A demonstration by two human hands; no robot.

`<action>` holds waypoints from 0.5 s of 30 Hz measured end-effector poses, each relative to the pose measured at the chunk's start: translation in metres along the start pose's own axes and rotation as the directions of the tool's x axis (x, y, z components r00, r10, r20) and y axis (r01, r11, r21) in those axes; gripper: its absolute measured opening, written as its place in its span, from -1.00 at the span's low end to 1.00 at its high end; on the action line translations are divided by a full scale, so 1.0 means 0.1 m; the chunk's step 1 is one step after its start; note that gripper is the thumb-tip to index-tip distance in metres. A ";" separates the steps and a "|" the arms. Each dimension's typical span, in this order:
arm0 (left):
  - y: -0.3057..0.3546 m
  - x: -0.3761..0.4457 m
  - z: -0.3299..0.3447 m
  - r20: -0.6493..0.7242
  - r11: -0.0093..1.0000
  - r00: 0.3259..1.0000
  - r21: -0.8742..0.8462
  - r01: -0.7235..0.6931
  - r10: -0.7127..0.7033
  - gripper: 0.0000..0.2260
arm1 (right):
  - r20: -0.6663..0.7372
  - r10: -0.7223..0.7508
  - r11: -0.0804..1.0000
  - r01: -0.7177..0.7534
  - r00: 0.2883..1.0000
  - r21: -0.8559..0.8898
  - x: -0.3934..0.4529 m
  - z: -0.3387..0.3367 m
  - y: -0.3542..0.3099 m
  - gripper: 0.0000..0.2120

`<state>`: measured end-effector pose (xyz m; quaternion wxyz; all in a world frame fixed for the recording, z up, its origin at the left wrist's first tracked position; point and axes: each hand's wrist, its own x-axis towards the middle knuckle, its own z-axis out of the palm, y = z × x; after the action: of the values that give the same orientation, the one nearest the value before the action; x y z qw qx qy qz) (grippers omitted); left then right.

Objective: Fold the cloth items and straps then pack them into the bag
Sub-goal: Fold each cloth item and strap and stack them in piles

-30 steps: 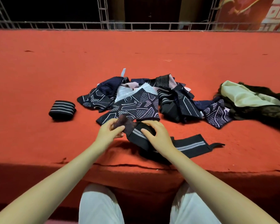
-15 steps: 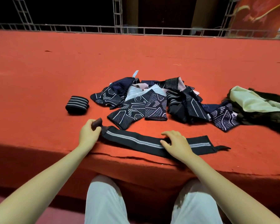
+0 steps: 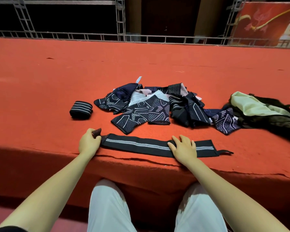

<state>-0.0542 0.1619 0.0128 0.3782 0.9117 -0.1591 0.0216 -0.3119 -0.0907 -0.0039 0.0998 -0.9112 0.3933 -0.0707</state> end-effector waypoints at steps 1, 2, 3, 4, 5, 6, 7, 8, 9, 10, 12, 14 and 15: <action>0.00 -0.01 0.00 0.001 1.000 1.000 0.026 -0.007 0.007 -0.82 | -0.024 0.007 1.000 -0.007 1.000 0.012 0.00 0.00 0.01 -0.51; -0.01 -0.02 0.00 0.011 0.997 1.000 0.068 -0.025 0.024 -0.83 | -0.075 0.009 0.999 -0.006 0.997 0.041 0.00 0.00 0.02 -0.53; 0.00 -0.04 0.01 0.026 0.992 0.999 0.117 -0.046 0.043 -0.84 | -0.141 0.008 0.996 0.004 0.990 0.086 -0.01 0.00 0.04 -0.56; 0.00 -0.06 0.01 0.040 0.987 0.998 0.149 -0.061 0.055 -0.85 | -0.194 0.011 0.990 0.017 0.981 0.142 -0.02 0.00 0.06 -0.59; -0.01 -0.06 0.02 0.048 0.986 0.997 0.152 -0.066 0.060 -0.85 | -0.221 0.022 0.980 0.022 0.975 0.197 -0.03 -0.02 0.09 -0.62; -0.01 -0.07 0.02 0.051 0.989 0.997 0.135 -0.062 0.056 -0.84 | -0.225 0.037 0.971 0.018 0.974 0.239 -0.04 -0.03 0.11 -0.65; -0.01 -0.07 0.02 0.048 0.992 0.998 0.115 -0.053 0.047 -0.80 | -0.214 0.050 0.966 0.007 0.976 0.260 -0.06 -0.05 0.13 -0.66; -0.02 -0.06 0.02 0.042 0.994 0.998 0.104 -0.045 0.041 -0.75 | -0.201 0.061 0.965 -0.007 0.978 0.262 -0.07 -0.07 0.16 -0.66; -0.02 -0.04 0.01 0.037 0.995 0.999 0.096 -0.036 0.033 -0.70 | -0.195 0.073 0.968 -0.022 0.978 0.252 -0.08 -0.09 0.21 -0.64; -0.02 -0.04 0.00 0.036 0.996 0.999 0.083 -0.022 0.019 -0.67 | -0.196 0.091 0.970 -0.043 0.976 0.238 -0.09 -0.12 0.26 -0.62; -0.02 -0.03 -0.02 0.042 0.999 0.998 0.019 0.042 -0.043 -0.65 | -0.219 0.158 0.974 -0.114 0.963 0.197 -0.11 -0.19 0.42 -0.59; 0.00 -0.03 -0.02 0.052 0.995 0.996 -0.065 0.076 -0.073 -0.70 | -0.274 0.248 0.967 -0.221 0.929 0.125 -0.15 -0.23 0.61 -0.56; 0.03 -0.04 -0.02 0.053 0.992 0.997 -0.104 0.067 -0.062 -0.75 | -0.306 0.300 0.954 -0.283 0.904 0.100 -0.19 -0.24 0.70 -0.53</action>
<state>-0.0587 0.1631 0.0157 0.4224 0.8953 -0.1398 -0.0219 -0.3787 -0.1270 0.0021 0.0687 -0.8159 0.5340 -0.2110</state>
